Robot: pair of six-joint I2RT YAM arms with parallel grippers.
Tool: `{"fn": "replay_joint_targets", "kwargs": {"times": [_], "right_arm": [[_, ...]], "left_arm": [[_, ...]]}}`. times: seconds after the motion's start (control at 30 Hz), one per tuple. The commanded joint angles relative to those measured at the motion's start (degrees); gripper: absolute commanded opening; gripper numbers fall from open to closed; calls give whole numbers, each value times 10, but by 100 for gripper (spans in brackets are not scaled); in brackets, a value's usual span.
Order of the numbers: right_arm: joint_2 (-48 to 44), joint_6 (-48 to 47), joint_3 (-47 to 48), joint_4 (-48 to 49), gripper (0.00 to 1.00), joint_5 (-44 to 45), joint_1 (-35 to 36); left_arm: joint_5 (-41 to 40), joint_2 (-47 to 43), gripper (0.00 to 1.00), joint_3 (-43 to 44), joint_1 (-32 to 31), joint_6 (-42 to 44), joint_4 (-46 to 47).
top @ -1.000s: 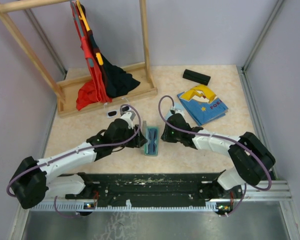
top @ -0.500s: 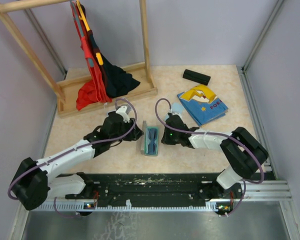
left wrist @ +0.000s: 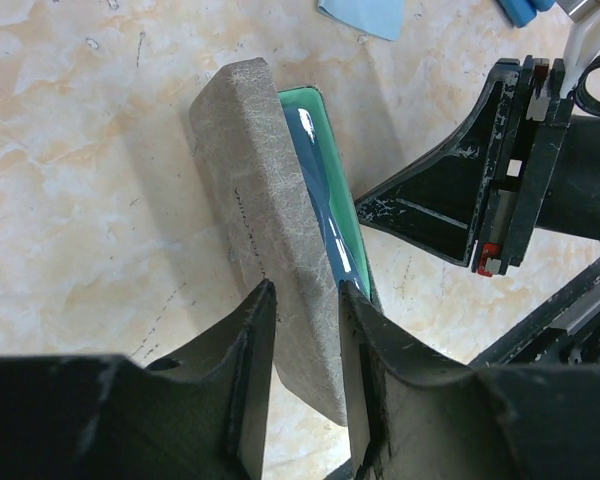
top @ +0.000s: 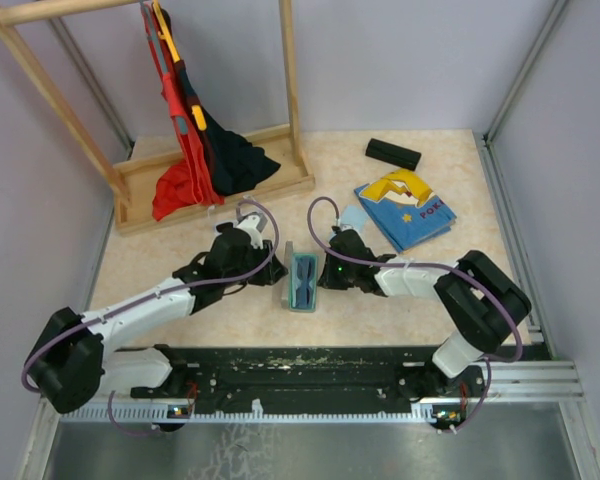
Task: Organize the sunglasses
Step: Close the sunglasses case at the center of the board.
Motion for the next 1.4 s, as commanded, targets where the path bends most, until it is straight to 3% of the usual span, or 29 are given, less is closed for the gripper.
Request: {"fn": "replay_joint_targets", "kwargs": {"times": [0.0,0.63,1.03,1.37], "right_arm": [[9,1,10,26,5,-9,1],[39,3,24,47,1,-32,1],[40,4,23,49,1,-24,1],[-39,13,-7,6,8,87,1]], "left_arm": [[2,13,35,-8,2,4,29],[65,70,19,-2,1,-3,61],[93,113,22,-9,-7,-15,95],[75,130,28,7,-6,6,90]]}}
